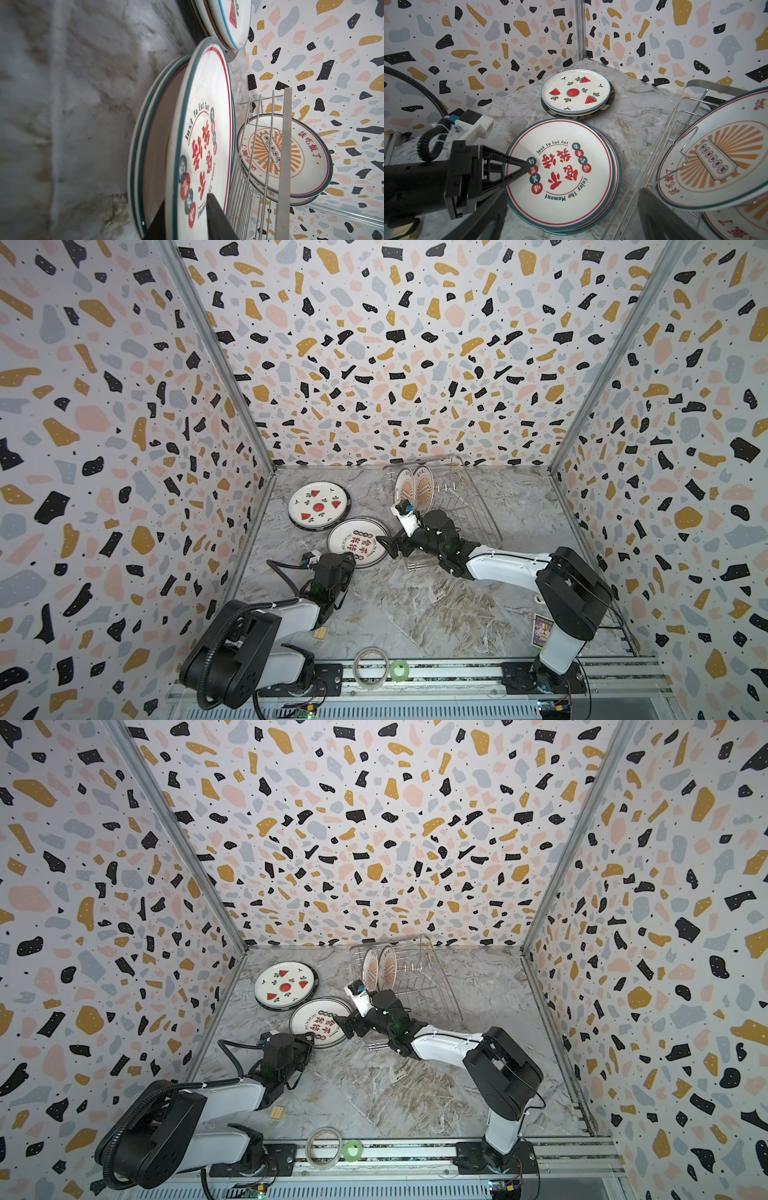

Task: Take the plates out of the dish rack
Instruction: 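Lower the plate onto the sunburst stack with the left gripper while the right withdraws, then open the left gripper and draw it back from the stacked plate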

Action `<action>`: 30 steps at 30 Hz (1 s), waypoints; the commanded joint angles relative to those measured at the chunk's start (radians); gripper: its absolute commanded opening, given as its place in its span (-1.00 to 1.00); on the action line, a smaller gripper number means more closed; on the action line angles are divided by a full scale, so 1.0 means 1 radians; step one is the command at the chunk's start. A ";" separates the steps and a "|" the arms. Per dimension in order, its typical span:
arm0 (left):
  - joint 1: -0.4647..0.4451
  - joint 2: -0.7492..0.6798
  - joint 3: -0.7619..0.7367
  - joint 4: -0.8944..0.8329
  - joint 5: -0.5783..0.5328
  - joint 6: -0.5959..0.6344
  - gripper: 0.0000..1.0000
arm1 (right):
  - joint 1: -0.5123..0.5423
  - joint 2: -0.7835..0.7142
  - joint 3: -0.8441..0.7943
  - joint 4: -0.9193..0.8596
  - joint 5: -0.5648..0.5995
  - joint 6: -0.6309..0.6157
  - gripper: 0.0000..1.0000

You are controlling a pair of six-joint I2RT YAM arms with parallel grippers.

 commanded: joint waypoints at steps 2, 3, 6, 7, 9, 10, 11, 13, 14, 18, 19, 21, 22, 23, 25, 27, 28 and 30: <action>0.003 -0.018 0.042 -0.010 -0.044 0.052 -0.28 | 0.007 -0.005 0.031 -0.009 0.011 -0.013 0.97; 0.003 -0.021 0.047 -0.017 -0.050 0.066 -0.21 | 0.006 -0.005 0.031 -0.009 0.011 -0.013 0.97; 0.003 -0.034 0.060 -0.054 -0.071 0.085 -0.08 | 0.008 -0.001 0.033 -0.009 0.016 -0.015 0.97; 0.003 -0.040 0.062 -0.065 -0.089 0.090 -0.07 | 0.009 0.001 0.034 -0.011 0.018 -0.016 0.97; 0.003 -0.052 0.062 -0.082 -0.115 0.095 -0.06 | 0.009 0.004 0.037 -0.013 0.021 -0.016 0.97; 0.003 -0.057 0.062 -0.088 -0.127 0.098 -0.06 | 0.010 0.004 0.038 -0.014 0.023 -0.018 0.97; 0.003 -0.060 0.062 -0.097 -0.139 0.102 -0.06 | 0.010 0.006 0.038 -0.015 0.023 -0.018 0.97; 0.003 -0.068 0.068 -0.125 -0.160 0.111 -0.14 | 0.009 0.008 0.039 -0.016 0.022 -0.019 0.97; 0.003 -0.072 0.070 -0.136 -0.169 0.113 -0.17 | 0.011 0.008 0.038 -0.017 0.023 -0.020 0.97; 0.003 -0.073 0.058 -0.139 -0.178 0.113 -0.21 | 0.011 0.010 0.038 -0.020 0.034 -0.023 0.97; 0.003 -0.069 0.054 -0.132 -0.174 0.113 -0.25 | 0.011 0.010 0.038 -0.020 0.035 -0.024 0.97; 0.000 -0.061 0.051 -0.127 -0.170 0.116 -0.31 | 0.011 0.010 0.038 -0.020 0.041 -0.024 0.97; -0.001 -0.060 0.052 -0.129 -0.174 0.117 -0.31 | 0.010 0.007 0.038 -0.020 0.043 -0.025 0.97; -0.002 -0.059 0.053 -0.131 -0.179 0.121 -0.31 | 0.011 0.008 0.038 -0.020 0.044 -0.024 0.96; -0.010 -0.061 0.057 -0.133 -0.187 0.137 -0.29 | 0.011 0.006 0.037 -0.020 0.045 -0.025 0.96; -0.018 -0.066 0.060 -0.147 -0.209 0.143 -0.26 | 0.011 0.007 0.036 -0.020 0.048 -0.024 0.96; -0.021 -0.069 0.059 -0.150 -0.216 0.145 -0.23 | 0.011 0.006 0.034 -0.020 0.049 -0.026 0.95; -0.022 -0.072 0.055 -0.150 -0.217 0.146 -0.16 | 0.011 0.003 0.033 -0.020 0.055 -0.026 0.95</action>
